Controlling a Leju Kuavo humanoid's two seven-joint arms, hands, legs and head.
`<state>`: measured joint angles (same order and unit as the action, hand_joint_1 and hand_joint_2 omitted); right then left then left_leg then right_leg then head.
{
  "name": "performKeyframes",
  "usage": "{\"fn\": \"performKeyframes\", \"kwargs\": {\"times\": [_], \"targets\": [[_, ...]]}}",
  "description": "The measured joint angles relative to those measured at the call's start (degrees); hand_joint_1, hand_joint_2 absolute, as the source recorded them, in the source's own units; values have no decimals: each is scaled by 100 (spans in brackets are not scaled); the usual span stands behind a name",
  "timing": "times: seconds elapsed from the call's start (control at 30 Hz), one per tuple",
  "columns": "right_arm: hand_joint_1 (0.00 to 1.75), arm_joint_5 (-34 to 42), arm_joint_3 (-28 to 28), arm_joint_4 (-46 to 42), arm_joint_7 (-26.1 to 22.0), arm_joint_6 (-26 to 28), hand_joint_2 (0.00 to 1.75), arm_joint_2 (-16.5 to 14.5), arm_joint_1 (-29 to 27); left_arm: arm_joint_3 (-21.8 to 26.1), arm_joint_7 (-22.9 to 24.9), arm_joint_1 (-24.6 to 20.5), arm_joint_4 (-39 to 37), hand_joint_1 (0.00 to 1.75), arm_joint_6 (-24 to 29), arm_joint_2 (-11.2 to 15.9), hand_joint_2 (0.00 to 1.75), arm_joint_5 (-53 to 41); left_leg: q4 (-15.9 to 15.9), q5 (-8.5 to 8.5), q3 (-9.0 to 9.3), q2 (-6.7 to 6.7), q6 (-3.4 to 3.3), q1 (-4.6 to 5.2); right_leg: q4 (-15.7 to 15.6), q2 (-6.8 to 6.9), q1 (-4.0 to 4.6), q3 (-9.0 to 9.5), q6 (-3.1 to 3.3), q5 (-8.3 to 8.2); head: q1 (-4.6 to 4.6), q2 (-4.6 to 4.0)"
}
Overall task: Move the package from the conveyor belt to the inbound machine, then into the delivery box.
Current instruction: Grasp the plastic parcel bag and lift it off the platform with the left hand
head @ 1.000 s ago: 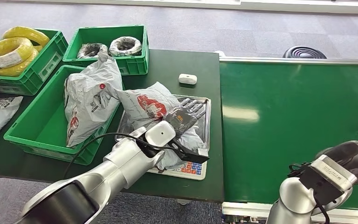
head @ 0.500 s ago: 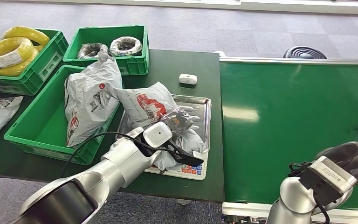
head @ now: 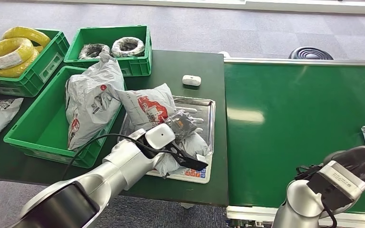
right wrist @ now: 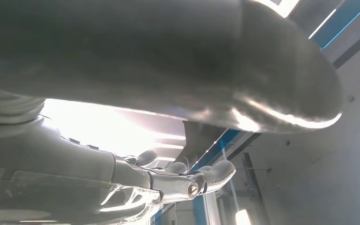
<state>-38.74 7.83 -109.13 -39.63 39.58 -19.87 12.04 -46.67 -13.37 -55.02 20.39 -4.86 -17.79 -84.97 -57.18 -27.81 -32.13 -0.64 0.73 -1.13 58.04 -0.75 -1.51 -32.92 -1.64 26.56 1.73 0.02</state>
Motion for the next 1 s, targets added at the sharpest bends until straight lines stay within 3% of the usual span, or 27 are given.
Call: {"fn": "performKeyframes", "kwargs": {"times": [0.37,0.5,0.7,0.83,1.0], "targets": [[0,-24,45,-4,21,0,0,0,-7,357,-453,-35,86,162,403,14,175,775,-1,1,-10,0,0,0,0,0,0,-9,0,0,1,0],[0,-151,43,-62,205,0,0,0,-39,785,-866,-13,457,161,1152,47,175,1911,-2,3,-25,-2,0,0,1,2,0,-22,0,-1,1,0],[0,-252,44,-105,385,0,0,2,-79,1972,-1040,402,2763,154,1322,247,175,4340,-2,2,-39,2,0,0,3,-1,0,-42,0,-1,1,0],[0,-266,45,-105,423,0,0,2,-80,2450,-1028,710,4132,154,1356,359,175,4838,-1,2,-52,1,0,-1,3,-1,1,-54,0,0,0,0],[0,-313,45,-91,422,0,0,2,-129,2806,-1149,976,5070,151,1906,486,175,5626,0,2,-54,2,0,-1,4,-1,1,-54,0,0,0,0]]}}
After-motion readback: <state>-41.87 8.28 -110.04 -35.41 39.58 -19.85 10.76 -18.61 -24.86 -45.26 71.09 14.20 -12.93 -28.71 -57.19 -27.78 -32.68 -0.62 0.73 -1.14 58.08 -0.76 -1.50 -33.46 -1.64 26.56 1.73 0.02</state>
